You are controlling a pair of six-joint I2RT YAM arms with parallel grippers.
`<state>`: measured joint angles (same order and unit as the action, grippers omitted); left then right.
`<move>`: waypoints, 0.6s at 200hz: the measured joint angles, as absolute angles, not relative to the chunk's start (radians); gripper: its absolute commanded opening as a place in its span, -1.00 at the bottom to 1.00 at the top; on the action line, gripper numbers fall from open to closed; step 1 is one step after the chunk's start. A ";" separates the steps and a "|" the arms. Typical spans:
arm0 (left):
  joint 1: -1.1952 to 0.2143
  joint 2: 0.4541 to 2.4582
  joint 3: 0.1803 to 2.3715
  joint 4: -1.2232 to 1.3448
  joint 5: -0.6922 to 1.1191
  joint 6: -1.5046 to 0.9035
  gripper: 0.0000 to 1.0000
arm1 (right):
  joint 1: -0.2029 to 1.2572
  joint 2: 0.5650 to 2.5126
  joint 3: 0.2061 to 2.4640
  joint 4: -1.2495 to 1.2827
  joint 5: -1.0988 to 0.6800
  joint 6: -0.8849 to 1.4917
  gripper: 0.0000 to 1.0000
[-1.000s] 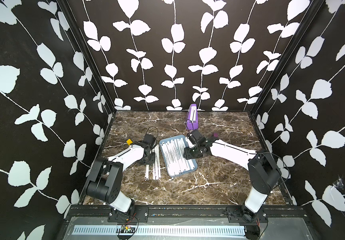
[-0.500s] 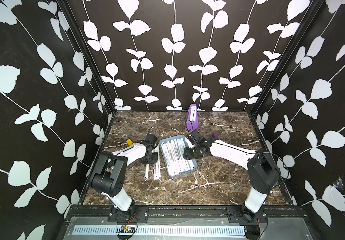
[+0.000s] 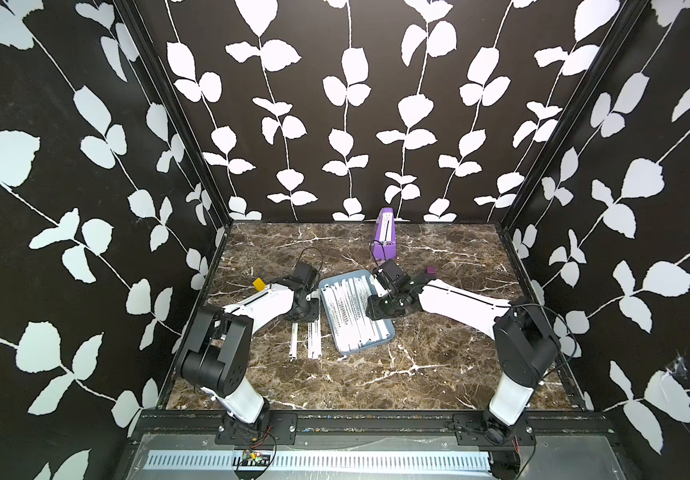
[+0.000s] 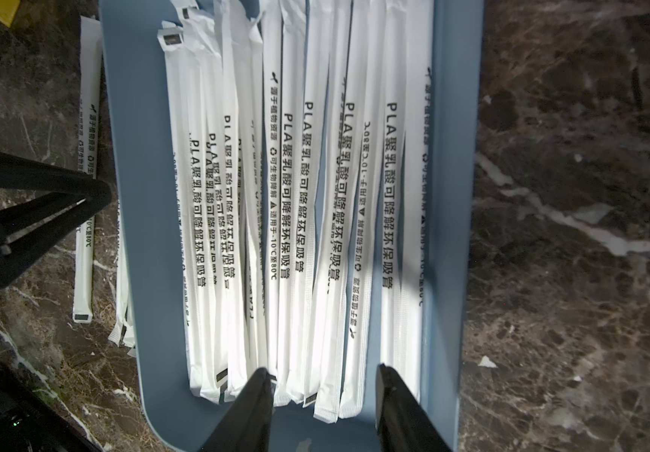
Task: Put the straws into the storage box
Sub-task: Pick up the straw from the center of the board.
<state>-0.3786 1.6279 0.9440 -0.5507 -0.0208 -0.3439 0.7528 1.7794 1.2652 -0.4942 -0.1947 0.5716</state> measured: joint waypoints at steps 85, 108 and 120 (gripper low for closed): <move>-0.379 1.678 0.947 -0.547 -0.043 -0.342 -0.64 | 0.753 1.780 1.265 -0.499 -0.194 0.568 -0.10; -0.380 1.678 0.947 -0.546 -0.055 -0.341 -0.78 | 0.753 1.780 1.265 -0.499 -0.194 0.568 -0.10; -0.382 1.678 0.948 -0.547 -0.064 -0.339 -0.81 | 0.753 1.780 1.265 -0.500 -0.194 0.568 -0.10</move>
<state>-0.3820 1.6783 0.9478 -0.5468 -0.0639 -0.3393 0.7528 1.7798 1.2652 -0.4999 -0.1940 0.5678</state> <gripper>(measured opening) 0.111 0.449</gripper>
